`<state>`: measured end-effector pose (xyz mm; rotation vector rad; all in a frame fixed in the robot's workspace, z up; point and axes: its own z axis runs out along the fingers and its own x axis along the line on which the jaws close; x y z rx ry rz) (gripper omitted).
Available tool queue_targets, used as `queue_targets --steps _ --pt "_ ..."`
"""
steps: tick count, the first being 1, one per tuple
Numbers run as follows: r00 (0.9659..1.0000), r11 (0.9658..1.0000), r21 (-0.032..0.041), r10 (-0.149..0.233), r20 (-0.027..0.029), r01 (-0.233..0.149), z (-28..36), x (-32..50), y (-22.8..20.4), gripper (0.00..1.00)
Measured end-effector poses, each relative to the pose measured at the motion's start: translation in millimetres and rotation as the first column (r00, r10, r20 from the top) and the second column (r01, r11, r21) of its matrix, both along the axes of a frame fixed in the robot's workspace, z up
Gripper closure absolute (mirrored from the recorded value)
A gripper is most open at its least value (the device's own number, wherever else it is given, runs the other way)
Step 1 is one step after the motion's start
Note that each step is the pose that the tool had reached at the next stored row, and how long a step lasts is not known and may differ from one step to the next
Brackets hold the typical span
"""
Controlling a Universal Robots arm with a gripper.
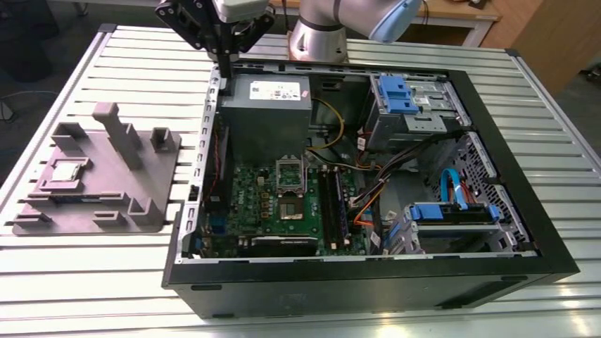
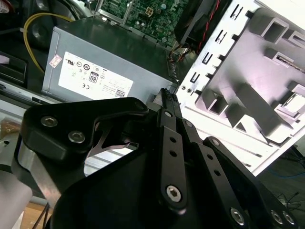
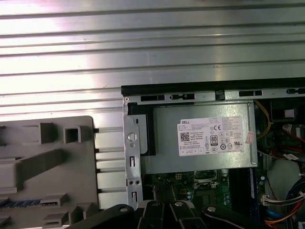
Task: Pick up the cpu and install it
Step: 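Reach for the cpu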
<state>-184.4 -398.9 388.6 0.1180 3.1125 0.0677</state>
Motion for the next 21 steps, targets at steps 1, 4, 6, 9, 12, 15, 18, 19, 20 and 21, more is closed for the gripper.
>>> queue_targets --steps 1,4,6,9,12,15,18,19,20,21 --pt "1.0000 1.0000 0.0001 0.000 0.0001 0.000 0.0 -0.3 0.0 0.90" --pt "1.0000 1.0000 0.0000 0.000 0.0000 0.000 -0.1 -1.3 0.0 0.90" --pt "1.0000 1.0000 0.0001 0.000 0.0000 0.000 -0.1 -2.0 0.0 0.90" --pt "1.0000 1.0000 0.0000 0.000 0.0000 0.000 -0.3 -3.2 0.0 0.90" --pt "1.0000 1.0000 0.0001 0.000 0.0001 0.000 -0.5 -4.2 0.0 0.90" --pt "1.0000 1.0000 0.0000 0.000 0.0000 0.000 -0.6 -5.6 0.0 0.90" --pt "1.0000 1.0000 0.0000 0.000 0.0000 0.000 -0.7 -6.6 0.0 0.90" --pt "1.0000 1.0000 0.0000 0.000 0.0000 0.000 -0.7 -6.9 0.0 0.90" --pt "1.0000 1.0000 0.0000 0.000 0.0000 0.000 -0.8 -7.1 0.0 0.90" --pt "1.0000 1.0000 0.0000 0.000 0.0000 0.000 -0.9 -7.3 0.0 0.90"
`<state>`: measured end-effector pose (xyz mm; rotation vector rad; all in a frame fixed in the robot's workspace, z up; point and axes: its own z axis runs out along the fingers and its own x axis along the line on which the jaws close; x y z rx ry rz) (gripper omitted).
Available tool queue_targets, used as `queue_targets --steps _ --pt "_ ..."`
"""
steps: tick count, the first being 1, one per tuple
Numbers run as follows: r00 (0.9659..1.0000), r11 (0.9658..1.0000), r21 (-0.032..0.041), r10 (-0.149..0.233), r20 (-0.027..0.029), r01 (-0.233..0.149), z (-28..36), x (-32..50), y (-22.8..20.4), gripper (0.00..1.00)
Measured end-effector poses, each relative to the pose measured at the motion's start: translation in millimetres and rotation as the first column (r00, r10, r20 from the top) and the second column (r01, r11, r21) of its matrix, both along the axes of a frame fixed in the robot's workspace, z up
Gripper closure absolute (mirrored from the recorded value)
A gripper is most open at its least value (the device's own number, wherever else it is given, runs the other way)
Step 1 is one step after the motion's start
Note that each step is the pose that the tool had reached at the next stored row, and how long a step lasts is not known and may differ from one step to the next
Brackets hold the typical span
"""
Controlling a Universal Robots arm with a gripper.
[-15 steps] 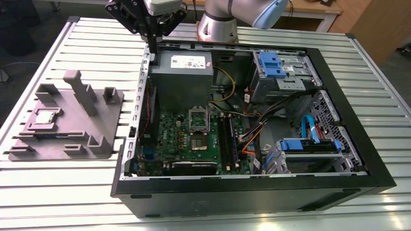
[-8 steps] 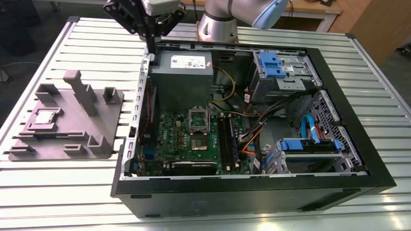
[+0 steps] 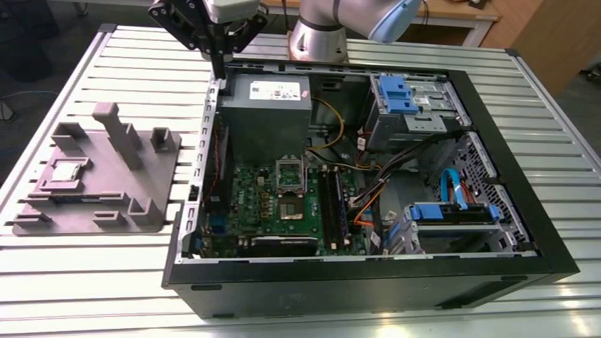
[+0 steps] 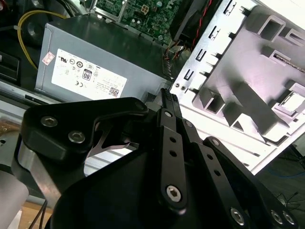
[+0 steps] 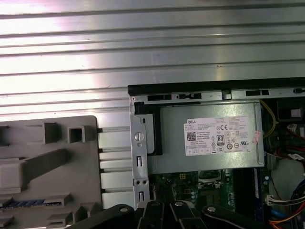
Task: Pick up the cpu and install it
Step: 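Reach for the cpu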
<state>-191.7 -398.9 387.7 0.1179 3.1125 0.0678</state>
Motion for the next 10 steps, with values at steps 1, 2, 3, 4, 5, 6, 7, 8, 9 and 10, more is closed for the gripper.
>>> queue_targets --steps 1,2,3,4,5,6,7,8,9,10 --pt "1.0000 1.0000 0.0000 0.000 0.0001 0.000 -0.1 -0.2 0.0 0.90" --pt "1.0000 1.0000 0.0000 0.000 0.0001 0.000 -0.1 -0.3 0.0 0.90" --pt "1.0000 1.0000 0.0000 0.000 0.0000 0.000 -0.2 -0.5 0.0 0.90" --pt "1.0000 1.0000 0.0000 0.000 0.0001 0.000 -0.2 -0.7 0.0 0.90" --pt "1.0000 1.0000 0.0000 0.000 0.0000 0.000 -0.3 -1.0 0.0 0.90" --pt "1.0000 1.0000 0.0001 0.000 0.0000 0.000 -0.3 -1.3 0.0 0.90" --pt "1.0000 1.0000 0.0001 0.000 0.0000 0.000 -0.4 -1.5 0.0 0.90" --pt "1.0000 1.0000 0.0001 0.000 0.0001 0.000 -0.4 -1.8 0.0 0.90" --pt "1.0000 1.0000 0.0001 0.000 0.0001 0.000 -0.4 -2.1 0.0 0.90" --pt "1.0000 1.0000 0.0000 0.000 0.0000 0.000 -0.4 -2.3 0.0 0.90"
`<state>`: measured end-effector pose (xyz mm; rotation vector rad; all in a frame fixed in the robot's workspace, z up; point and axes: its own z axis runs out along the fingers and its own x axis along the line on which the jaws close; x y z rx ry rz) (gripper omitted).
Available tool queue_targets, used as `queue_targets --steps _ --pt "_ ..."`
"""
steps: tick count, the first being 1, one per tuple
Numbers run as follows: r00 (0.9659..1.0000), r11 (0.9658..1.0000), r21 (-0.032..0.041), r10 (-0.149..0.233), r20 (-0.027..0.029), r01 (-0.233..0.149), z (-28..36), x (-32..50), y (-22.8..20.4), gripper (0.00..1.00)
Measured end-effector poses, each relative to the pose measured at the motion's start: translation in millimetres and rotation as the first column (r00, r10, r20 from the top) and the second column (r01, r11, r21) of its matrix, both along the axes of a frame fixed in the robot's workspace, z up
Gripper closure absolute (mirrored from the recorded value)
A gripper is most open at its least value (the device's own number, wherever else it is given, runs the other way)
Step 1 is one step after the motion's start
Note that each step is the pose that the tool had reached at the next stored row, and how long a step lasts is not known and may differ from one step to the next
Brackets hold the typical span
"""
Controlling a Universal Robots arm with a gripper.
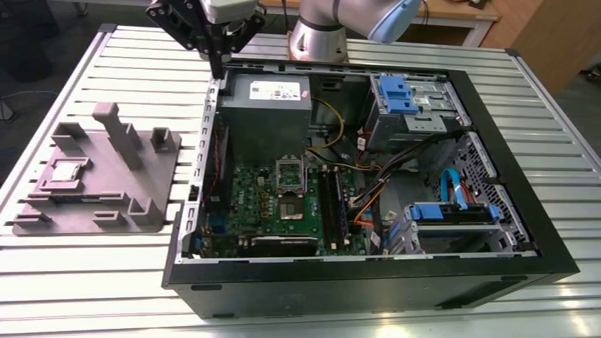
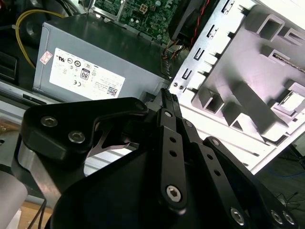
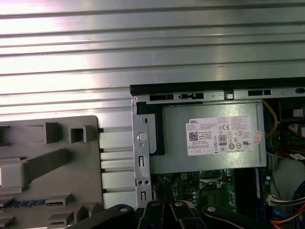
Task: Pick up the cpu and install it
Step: 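Reach for the cpu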
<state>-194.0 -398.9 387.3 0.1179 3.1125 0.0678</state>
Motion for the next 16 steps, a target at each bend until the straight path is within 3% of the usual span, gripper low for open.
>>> queue_targets --steps 16 --pt "1.0000 1.0000 0.0001 0.000 0.0001 0.000 -0.3 -3.3 0.0 0.90"
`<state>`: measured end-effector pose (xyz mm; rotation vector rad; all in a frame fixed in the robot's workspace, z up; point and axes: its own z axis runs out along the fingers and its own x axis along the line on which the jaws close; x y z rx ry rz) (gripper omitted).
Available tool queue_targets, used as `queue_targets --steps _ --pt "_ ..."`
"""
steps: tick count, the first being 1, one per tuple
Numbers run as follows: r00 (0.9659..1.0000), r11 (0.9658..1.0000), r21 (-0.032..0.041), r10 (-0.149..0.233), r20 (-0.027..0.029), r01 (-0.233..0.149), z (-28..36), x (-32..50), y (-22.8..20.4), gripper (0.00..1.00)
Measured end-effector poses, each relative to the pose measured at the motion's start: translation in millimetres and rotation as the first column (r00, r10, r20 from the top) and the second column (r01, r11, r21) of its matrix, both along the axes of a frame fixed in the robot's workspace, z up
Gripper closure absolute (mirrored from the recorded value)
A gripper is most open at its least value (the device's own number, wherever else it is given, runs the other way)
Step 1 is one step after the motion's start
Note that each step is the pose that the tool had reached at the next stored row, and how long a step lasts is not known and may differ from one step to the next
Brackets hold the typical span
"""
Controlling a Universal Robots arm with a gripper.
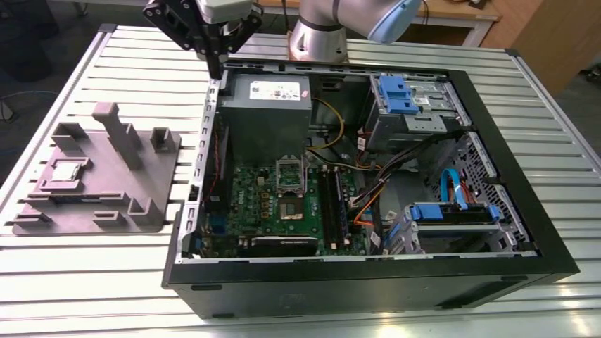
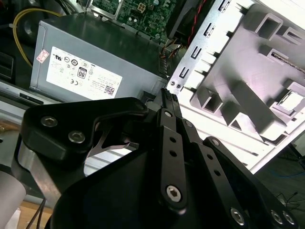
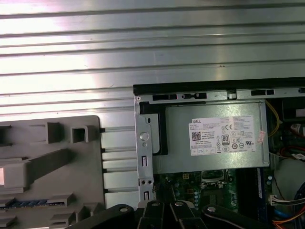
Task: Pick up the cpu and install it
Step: 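Reach for the cpu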
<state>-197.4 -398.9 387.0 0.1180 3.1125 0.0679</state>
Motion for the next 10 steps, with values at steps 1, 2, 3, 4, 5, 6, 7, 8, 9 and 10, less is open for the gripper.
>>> queue_targets --steps 1,2,3,4,5,6,7,8,9,10 --pt "1.0000 1.0000 0.0000 0.000 0.0000 0.000 0.0 -0.2 0.0 0.90" --pt "1.0000 1.0000 0.0000 0.000 0.0000 0.000 0.0 -0.4 0.0 0.90" --pt "1.0000 1.0000 0.0000 0.000 -0.0001 0.000 0.0 -0.6 0.0 0.90" --pt "1.0000 1.0000 0.0000 0.000 0.0000 0.000 0.0 -0.8 0.0 0.90" --pt "1.0000 1.0000 0.0000 0.000 0.0000 0.000 0.0 -1.1 0.0 0.90" --pt "1.0000 1.0000 0.0000 0.000 -0.0001 0.000 0.0 -1.4 0.0 0.90" --pt "1.0000 1.0000 0.0000 0.000 0.0000 0.000 -0.1 -1.7 0.0 0.90" --pt "1.0000 1.0000 0.0000 0.000 0.0000 0.000 -0.1 -1.9 0.0 0.90" --pt "1.0000 1.0000 0.0000 0.000 -0.0001 0.000 -0.1 -2.2 0.0 0.90" --pt "1.0000 1.0000 0.0000 0.000 0.0000 0.000 -0.2 -2.4 0.0 0.90"
